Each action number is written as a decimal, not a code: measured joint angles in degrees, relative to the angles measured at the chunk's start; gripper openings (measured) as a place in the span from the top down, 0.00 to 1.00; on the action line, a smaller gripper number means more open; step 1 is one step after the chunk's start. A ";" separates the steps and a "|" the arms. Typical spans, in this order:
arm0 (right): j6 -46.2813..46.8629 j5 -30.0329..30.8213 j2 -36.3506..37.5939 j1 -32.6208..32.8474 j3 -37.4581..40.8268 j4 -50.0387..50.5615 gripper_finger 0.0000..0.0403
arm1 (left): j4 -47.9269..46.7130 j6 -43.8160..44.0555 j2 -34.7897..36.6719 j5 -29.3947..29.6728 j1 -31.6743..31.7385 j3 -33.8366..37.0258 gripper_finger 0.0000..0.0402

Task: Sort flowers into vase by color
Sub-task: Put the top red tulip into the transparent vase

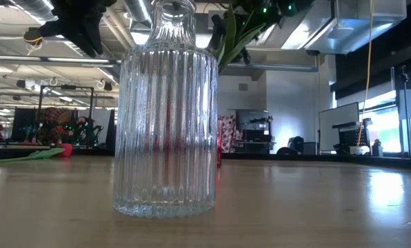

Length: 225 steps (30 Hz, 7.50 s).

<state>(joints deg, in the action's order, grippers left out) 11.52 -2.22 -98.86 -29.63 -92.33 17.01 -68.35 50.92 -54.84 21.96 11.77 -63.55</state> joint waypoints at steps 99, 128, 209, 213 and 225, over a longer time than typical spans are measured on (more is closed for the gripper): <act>-4.33 13.23 21.47 26.99 -13.88 32.82 0.33 | 35.62 6.41 -22.96 -8.56 37.73 33.57 0.94; -12.12 22.97 24.33 47.30 -13.86 29.47 0.33 | 79.09 -29.19 12.69 0.89 -32.29 12.98 1.00; 77.32 27.51 14.72 70.12 -3.28 49.77 0.33 | 96.59 -46.57 -26.98 -13.03 -42.31 12.98 0.71; 92.62 16.82 14.76 70.12 2.15 54.20 0.33 | 93.19 -46.58 -24.82 -9.70 -44.31 12.98 0.66; 109.58 -10.50 15.06 70.16 23.09 49.51 0.33 | 81.31 -44.84 -18.08 -6.26 -44.69 12.98 0.61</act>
<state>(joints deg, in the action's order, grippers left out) 121.10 -12.72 -83.80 40.53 -69.24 66.52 12.96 6.09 -72.92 15.70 -32.92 -50.57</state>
